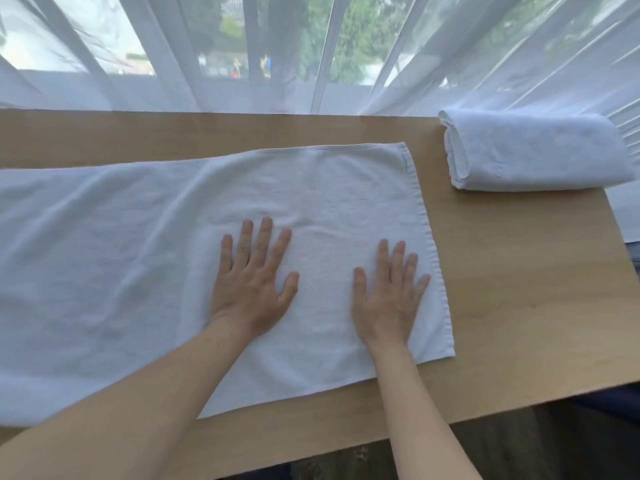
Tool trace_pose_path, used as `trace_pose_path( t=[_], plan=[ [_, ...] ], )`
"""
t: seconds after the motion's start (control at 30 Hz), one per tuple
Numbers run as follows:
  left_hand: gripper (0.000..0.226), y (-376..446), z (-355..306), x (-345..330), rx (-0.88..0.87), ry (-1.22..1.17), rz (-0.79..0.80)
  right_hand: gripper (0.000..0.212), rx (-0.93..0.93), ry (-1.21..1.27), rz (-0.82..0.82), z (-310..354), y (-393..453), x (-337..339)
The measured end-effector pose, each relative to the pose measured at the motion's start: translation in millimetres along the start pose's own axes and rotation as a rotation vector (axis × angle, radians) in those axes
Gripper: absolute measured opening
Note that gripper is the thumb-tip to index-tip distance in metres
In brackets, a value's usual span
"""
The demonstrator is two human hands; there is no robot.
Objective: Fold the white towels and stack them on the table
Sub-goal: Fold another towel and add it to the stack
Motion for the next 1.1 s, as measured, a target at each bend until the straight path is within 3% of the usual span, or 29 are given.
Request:
trace_pose_path(
  t=[0.1, 0.13, 0.37, 0.47, 0.63, 0.67, 0.77, 0.83, 0.9, 0.97, 1.03, 1.1],
  plan=[
    [0.076, 1.6, 0.9, 0.1, -0.003, 0.006, -0.010, 0.063, 0.337, -0.002, 0.005, 67.5, -31.2, -22.1],
    [0.076, 2.1, 1.4, -0.1, -0.006, 0.011, -0.009, 0.062, 0.369, -0.030, 0.023, 67.4, -35.2, -27.8],
    [0.073, 2.9, 3.1, -2.4, -0.009, 0.001, -0.034, 0.063, -0.111, -0.048, 0.013, -72.0, -12.7, -0.2],
    [0.073, 3.2, 2.3, -2.0, -0.010, 0.003, -0.041, 0.068, -0.183, -0.005, -0.024, -69.8, -22.1, 3.8],
    [0.074, 3.1, 1.2, -0.9, -0.015, 0.001, -0.037, 0.064, 0.266, -0.049, 0.031, 18.7, -44.2, -25.7],
    [0.074, 2.8, 1.5, -0.3, -0.013, -0.002, -0.035, 0.064, 0.244, -0.066, 0.045, 8.7, -40.1, -25.5],
    [0.074, 1.1, -0.5, 1.0, -0.018, -0.002, -0.024, 0.066, -0.085, -0.048, 0.045, -53.4, -27.1, -11.3],
    [0.074, 1.7, -1.6, 2.2, -0.020, -0.005, -0.017, 0.069, -0.201, -0.015, 0.018, -62.4, -22.0, 0.6],
    [0.075, 0.0, -2.6, 4.0, -0.022, -0.010, -0.014, 0.069, -0.074, 0.027, -0.048, -22.8, -13.8, 12.3],
    [0.077, -0.7, -2.9, 5.0, -0.018, -0.020, -0.020, 0.064, 0.177, 0.085, -0.056, 37.6, -0.7, 16.0],
    [0.080, -0.9, -2.8, 6.0, -0.005, -0.025, -0.015, 0.059, 0.394, 0.114, -0.003, 91.4, 15.3, 12.6],
    [0.081, -1.1, -2.4, 6.5, 0.005, -0.005, -0.012, 0.055, 0.488, 0.109, 0.074, 124.0, 35.2, 3.4]
  ],
)
Point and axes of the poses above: each hand's wrist, its own y-axis towards the middle knuckle, its own x-axis out of the back of the hand, z = x × y, the point moved 8 cm from there along y, towards the middle knuckle, and after that the axes turned 5 degrees about z, right-handed, at the moved point
